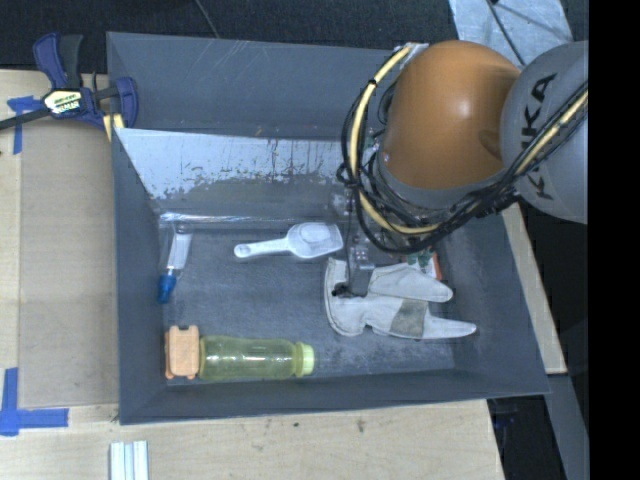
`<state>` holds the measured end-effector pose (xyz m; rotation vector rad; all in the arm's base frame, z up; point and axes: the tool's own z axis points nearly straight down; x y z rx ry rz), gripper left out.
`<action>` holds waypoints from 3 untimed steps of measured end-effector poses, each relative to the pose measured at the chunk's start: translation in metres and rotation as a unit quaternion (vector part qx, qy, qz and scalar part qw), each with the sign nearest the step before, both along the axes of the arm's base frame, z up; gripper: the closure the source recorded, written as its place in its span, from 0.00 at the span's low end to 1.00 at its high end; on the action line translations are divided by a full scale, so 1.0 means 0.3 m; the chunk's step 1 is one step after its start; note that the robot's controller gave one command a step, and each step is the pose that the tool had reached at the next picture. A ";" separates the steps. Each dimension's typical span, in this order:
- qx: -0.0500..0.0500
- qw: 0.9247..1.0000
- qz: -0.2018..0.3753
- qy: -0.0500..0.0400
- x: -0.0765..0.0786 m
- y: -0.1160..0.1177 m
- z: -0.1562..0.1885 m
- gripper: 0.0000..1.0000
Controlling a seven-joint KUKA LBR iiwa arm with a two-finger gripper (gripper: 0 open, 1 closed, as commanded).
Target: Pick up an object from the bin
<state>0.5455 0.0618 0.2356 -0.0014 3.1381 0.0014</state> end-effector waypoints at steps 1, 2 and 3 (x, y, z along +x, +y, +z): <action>0.000 1.000 0.004 -0.004 0.131 0.031 -0.149 0.00; 0.000 1.000 0.010 0.001 0.130 -0.019 -0.223 0.00; 0.000 1.000 -0.002 -0.003 0.191 0.007 -0.310 0.00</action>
Offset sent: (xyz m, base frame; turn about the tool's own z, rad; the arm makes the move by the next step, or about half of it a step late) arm 0.0237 -0.0194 -0.0680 -0.0257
